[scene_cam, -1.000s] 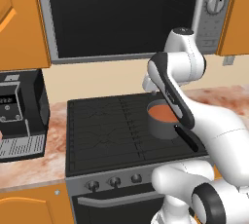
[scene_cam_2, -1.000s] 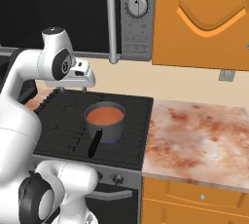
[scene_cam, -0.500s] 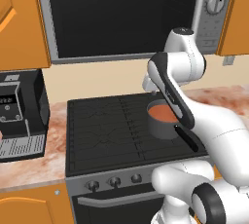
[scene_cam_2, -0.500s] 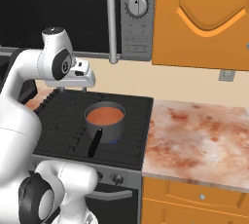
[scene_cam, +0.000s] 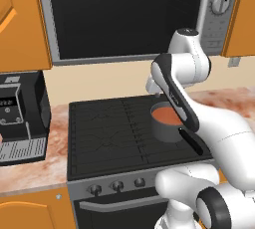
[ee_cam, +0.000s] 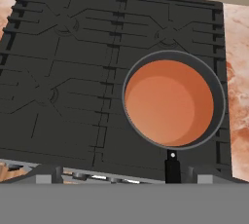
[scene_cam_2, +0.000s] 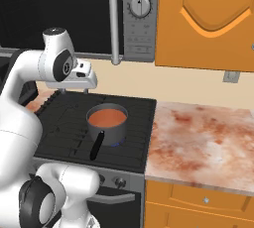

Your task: Wait until the marinara sauce is simmered to a deep red color and then turn off the stove.

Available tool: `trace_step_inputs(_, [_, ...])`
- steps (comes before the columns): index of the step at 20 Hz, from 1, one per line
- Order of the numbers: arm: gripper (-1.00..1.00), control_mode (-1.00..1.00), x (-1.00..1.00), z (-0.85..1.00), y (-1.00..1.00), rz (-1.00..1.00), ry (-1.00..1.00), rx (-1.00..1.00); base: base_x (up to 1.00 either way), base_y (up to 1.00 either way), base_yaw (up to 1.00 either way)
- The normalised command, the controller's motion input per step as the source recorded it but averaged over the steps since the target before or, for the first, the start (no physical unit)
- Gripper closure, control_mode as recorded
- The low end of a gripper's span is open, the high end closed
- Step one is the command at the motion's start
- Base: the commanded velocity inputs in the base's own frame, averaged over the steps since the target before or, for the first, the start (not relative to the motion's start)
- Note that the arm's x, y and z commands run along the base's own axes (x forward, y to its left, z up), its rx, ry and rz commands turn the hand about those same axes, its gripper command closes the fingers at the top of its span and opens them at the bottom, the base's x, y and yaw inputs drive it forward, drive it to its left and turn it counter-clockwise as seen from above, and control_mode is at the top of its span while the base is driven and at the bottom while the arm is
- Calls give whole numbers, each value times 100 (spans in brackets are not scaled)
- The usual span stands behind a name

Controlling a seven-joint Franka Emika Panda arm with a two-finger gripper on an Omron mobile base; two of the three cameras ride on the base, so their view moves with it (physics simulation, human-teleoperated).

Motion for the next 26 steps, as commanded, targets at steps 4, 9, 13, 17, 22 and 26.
trace_step_inputs(4, [-100, -100, 0, 0, 0, 0, 0, 0, 0, 0, 0])
trace_step_inputs(9, [-100, -100, 0, 0, 0, 0, 0, 0, 0, 0, 0])
trace_step_inputs(13, [-100, -100, 0, 0, 0, 0, 0, 0, 0, 0, 0])
trace_step_inputs(17, [-100, -100, 0, 0, 0, 0, 0, 0, 0, 0, 0])
trace_step_inputs(22, [-100, -100, 0, 0, 0, 0, 0, 0, 0, 0, 0])
trace_step_inputs(26, [-100, -100, 0, 0, 0, 0, 0, 0, 0, 0, 0])
